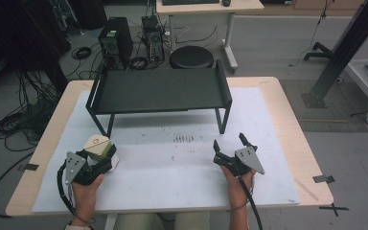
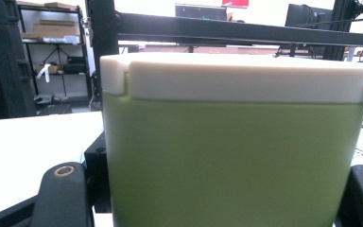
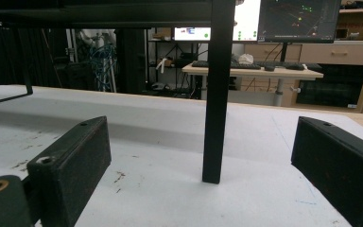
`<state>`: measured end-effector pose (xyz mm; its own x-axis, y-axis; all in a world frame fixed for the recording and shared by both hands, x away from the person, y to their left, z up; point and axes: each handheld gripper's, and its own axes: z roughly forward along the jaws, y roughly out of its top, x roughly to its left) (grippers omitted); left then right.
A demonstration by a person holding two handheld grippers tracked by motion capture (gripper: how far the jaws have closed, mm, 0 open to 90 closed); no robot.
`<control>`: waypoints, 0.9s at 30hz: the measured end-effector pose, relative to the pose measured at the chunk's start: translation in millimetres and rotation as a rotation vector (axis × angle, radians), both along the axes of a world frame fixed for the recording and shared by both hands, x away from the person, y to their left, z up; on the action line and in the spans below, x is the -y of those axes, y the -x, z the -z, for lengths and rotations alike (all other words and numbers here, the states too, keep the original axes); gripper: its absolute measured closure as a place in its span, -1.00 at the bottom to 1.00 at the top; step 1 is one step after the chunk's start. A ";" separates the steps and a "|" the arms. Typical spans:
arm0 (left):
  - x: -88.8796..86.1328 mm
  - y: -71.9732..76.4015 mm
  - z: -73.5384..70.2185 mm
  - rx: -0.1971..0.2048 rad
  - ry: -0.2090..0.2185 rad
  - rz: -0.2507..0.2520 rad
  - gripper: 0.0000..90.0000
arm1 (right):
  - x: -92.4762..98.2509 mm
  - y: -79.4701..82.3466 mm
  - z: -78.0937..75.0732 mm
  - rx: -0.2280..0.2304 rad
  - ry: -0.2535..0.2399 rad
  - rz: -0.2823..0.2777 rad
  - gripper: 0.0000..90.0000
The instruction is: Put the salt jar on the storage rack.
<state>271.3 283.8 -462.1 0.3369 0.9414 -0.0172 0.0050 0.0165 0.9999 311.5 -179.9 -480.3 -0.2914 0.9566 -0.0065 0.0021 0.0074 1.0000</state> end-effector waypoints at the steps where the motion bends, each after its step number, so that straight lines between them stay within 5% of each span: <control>1: 0.0 0.0 0.0 0.000 0.000 0.000 -0.37 | 0.0 0.0 0.0 0.000 0.000 0.000 -0.87; 27: 0.0 -0.1 0.0 0.000 0.000 0.001 -0.37 | 0.3 -0.3 0.0 -0.003 -0.006 0.003 -0.89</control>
<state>271.4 283.8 -462.1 0.3374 0.9412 -0.0175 0.0054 0.0166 0.9998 311.8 -180.2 -480.2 -0.2889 0.9574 0.0004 0.0055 0.0013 1.0000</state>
